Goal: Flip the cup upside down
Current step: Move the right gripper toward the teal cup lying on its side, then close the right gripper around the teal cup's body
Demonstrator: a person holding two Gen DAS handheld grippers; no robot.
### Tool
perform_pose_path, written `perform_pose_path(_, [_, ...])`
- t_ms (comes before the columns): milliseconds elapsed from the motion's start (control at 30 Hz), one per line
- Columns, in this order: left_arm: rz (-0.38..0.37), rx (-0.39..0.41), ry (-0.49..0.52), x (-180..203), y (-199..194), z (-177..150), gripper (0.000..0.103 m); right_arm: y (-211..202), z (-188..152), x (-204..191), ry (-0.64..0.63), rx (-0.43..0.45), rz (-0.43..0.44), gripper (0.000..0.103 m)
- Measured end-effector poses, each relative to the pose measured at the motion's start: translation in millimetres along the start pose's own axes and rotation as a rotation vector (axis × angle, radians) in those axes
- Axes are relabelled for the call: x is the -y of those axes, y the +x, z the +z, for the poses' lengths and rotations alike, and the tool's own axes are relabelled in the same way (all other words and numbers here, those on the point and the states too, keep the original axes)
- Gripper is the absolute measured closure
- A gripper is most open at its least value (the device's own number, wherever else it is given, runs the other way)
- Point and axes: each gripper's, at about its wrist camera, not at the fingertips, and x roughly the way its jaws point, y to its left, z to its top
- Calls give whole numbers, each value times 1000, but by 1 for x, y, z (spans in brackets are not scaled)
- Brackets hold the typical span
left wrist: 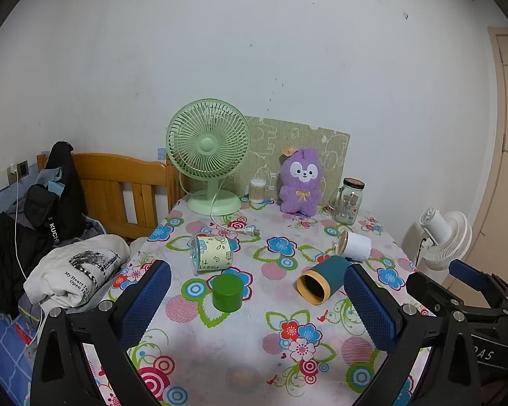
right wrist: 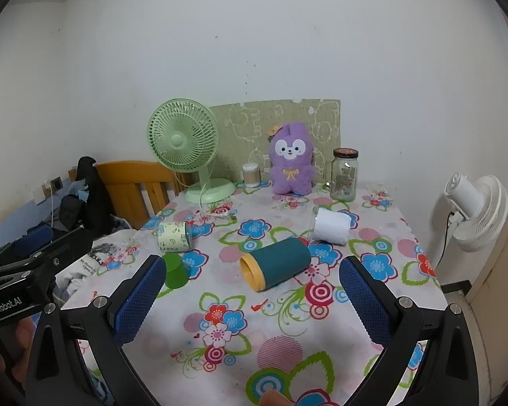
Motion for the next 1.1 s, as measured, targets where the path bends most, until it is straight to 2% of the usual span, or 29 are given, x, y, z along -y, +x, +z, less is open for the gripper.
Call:
perform_pose_path(367, [-3,-18,-5,-3,8,-3,0,7,2,1,-2,-14,1,0])
perform_pose_path(533, [-6,-35,-4,-5,15,-6,0,22,0,6,16,-48,-6,0])
perform_pose_path(767, [-6,-120,5,-13,42,-19,0,71,-8,29,113,-238,-104,0])
perform_pose_path(833, [-25,-149,28,-10,53,-23,0,89,-11,43,168,-278,-96,0])
perform_pose_path(967, [-32,-222,114,-3,82,-29,0,130,-15,69,338,-417,-77,0])
perform_pose_path(1100, [-41,-256,192,5,100,-29,0,158,-17,76,413,-469,-48,0])
